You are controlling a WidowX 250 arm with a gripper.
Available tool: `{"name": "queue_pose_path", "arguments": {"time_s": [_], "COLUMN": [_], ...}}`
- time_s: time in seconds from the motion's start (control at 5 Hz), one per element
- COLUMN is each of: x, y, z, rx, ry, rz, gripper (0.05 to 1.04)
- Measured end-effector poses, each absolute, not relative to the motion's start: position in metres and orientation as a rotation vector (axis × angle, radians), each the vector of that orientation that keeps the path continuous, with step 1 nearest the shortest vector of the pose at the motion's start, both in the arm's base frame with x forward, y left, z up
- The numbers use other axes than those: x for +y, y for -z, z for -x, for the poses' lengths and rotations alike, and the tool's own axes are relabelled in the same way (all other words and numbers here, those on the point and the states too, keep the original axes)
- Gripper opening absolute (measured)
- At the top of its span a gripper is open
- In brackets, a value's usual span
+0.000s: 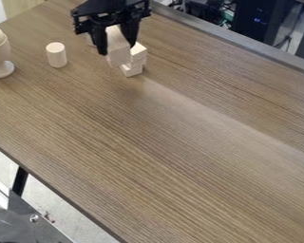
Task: Put the arch on top of the block
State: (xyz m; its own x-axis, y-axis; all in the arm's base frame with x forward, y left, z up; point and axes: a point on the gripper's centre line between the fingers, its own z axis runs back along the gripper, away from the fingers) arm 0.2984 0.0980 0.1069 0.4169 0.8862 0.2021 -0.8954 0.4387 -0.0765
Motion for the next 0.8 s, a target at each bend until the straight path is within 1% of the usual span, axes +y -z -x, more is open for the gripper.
{"name": "queue_pose_path", "arguments": {"time_s": [0.4, 0.8], "x": [0.105, 0.106], "y": [-0.104, -0.105], "z": [-0.32, -0.335], "rx": [-0.223, -0.19], "ry": [-1.183, -1.233], "rz": [-0.074, -0.055], "gripper": [0.567, 0.567]}}
